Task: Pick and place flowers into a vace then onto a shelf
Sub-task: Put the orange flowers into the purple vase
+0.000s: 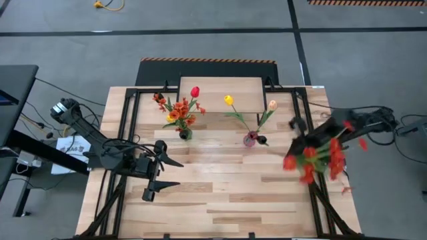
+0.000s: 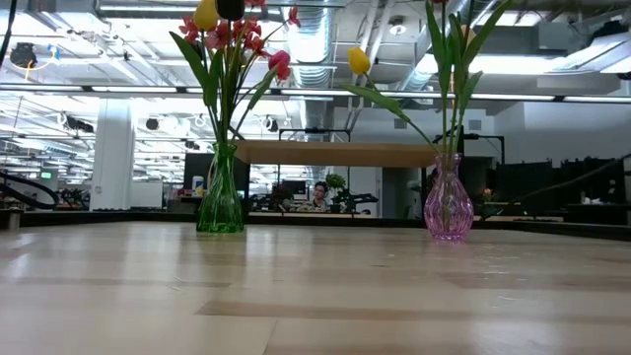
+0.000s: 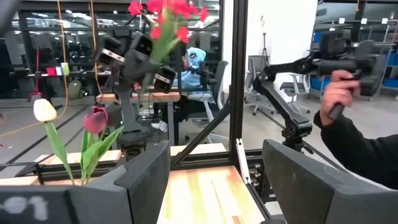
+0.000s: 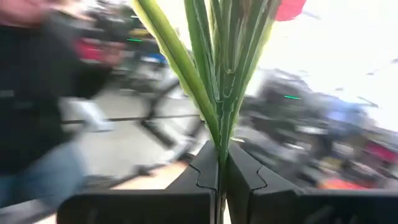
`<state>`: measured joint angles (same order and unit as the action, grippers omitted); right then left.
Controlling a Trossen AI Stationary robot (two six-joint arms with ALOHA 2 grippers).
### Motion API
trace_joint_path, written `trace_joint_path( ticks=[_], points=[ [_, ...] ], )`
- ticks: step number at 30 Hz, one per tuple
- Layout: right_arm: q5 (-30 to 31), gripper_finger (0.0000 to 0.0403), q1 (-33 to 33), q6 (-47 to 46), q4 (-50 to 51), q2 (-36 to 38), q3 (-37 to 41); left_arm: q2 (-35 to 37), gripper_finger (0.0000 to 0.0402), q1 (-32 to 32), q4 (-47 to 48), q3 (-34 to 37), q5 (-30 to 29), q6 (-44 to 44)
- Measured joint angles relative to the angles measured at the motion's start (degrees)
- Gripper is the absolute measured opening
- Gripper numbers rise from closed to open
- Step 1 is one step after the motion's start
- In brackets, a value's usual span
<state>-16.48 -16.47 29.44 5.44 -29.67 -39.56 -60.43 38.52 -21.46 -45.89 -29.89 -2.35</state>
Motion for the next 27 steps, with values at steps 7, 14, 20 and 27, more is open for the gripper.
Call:
trace_joint_path(
  ticks=[7,14,20,27],
  points=[
    [16.81,0.0000,6.34,-5.33,-2.22,3.96,3.40,2.14,0.0245,0.00,0.82,-0.01,-0.15,-3.02],
    [25.58,0.0000,12.66,-16.60,-13.92,6.06,14.50,7.35,0.0245,0.00,6.02,-0.01,-0.28,-4.08],
    [28.44,0.0000,15.68,-18.84,-20.99,13.01,22.25,11.38,0.0245,0.00,8.87,0.00,-2.27,-4.11],
    [30.13,0.0000,16.99,-24.90,-24.86,15.10,26.44,14.22,0.0245,0.00,9.65,-0.01,-2.97,-5.52]
  ],
)
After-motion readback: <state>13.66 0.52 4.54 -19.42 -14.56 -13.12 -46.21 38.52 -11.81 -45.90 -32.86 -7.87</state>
